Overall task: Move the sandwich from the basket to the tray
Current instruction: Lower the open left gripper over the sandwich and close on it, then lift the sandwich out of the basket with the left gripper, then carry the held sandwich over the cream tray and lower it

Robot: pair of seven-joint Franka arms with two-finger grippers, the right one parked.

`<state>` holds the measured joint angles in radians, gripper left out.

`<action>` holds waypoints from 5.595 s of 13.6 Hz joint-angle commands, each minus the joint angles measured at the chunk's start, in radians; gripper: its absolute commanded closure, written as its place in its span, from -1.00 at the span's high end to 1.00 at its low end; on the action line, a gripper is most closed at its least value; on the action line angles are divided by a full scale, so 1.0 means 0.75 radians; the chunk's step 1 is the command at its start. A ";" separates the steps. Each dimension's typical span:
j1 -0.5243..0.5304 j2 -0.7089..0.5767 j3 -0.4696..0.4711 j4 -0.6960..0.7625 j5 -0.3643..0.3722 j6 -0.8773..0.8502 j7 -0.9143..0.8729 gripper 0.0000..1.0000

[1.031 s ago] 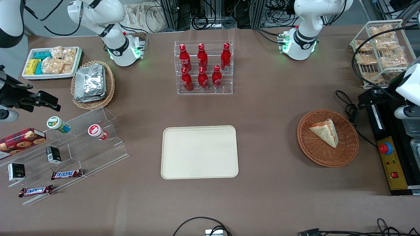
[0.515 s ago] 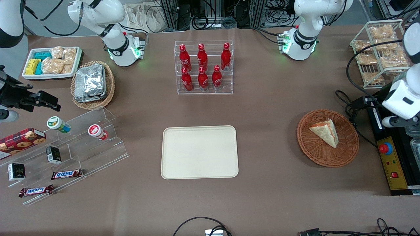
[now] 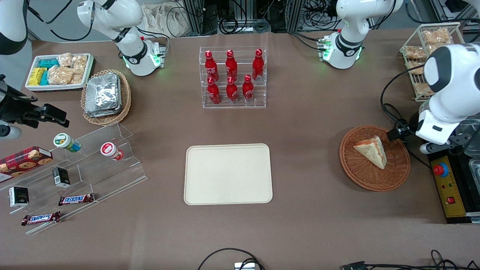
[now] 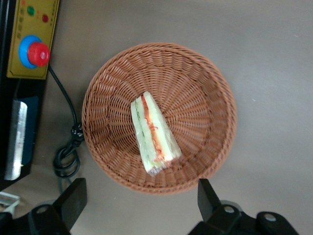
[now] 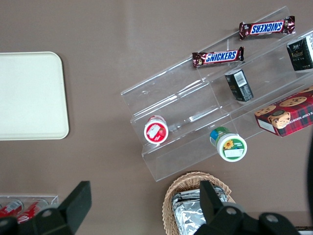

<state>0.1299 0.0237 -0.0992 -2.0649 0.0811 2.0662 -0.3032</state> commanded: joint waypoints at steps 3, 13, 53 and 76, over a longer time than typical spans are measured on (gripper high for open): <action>0.054 -0.042 -0.007 -0.208 0.004 0.225 -0.211 1.00; 0.048 0.115 -0.009 -0.343 0.006 0.544 -0.545 1.00; -0.095 0.142 -0.242 0.243 0.041 -0.112 -0.054 -1.00; -0.619 0.952 -0.404 1.039 0.350 -0.150 -0.588 -1.00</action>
<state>-0.3162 0.6881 -0.4065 -1.3522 0.3212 1.9489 -0.7231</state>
